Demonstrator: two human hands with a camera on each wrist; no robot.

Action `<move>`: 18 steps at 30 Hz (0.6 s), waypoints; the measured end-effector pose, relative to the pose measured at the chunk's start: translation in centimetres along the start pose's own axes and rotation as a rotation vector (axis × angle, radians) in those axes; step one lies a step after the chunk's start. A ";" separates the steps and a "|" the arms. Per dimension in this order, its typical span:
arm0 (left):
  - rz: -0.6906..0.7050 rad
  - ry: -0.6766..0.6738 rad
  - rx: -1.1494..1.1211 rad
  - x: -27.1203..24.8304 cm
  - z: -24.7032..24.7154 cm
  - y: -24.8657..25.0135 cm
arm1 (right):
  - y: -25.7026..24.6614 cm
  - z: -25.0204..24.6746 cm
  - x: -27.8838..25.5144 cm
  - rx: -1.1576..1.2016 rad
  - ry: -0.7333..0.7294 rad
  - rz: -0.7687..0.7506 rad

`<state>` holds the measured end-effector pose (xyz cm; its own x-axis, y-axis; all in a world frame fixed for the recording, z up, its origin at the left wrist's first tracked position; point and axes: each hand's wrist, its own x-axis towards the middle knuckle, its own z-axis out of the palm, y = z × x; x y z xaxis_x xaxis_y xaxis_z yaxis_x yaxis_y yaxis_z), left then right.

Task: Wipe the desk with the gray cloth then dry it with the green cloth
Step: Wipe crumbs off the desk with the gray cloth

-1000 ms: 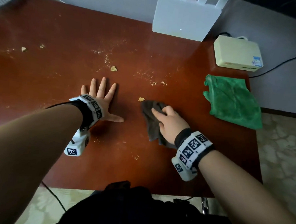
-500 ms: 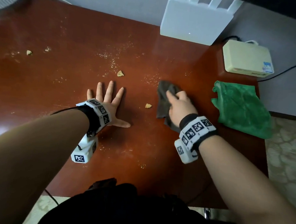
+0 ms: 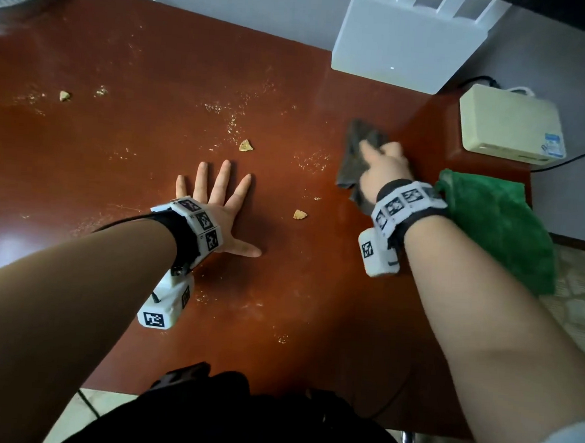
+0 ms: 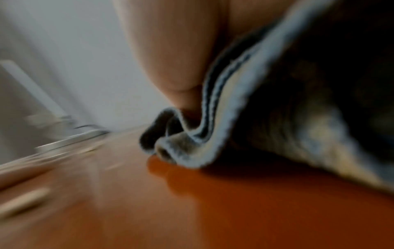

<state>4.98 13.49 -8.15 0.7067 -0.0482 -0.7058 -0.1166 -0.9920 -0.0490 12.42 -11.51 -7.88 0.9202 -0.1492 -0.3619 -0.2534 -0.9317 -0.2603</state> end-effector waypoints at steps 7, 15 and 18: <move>-0.003 -0.011 -0.005 -0.1 -0.2 0.0 | -0.7 -1.6 -1.0 -0.025 -0.063 -0.336; 0.007 -0.043 -0.022 0.2 -0.3 -0.1 | 0.7 -4.6 3.7 0.167 0.118 0.418; 0.005 -0.044 -0.022 0.2 -0.4 -0.1 | -1.3 -2.2 3.0 0.073 0.061 0.091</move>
<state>5.41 13.51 -7.99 0.6746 -0.0480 -0.7366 -0.1044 -0.9941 -0.0308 16.20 -11.50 -6.65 0.9084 -0.2538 -0.3323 -0.3554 -0.8874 -0.2938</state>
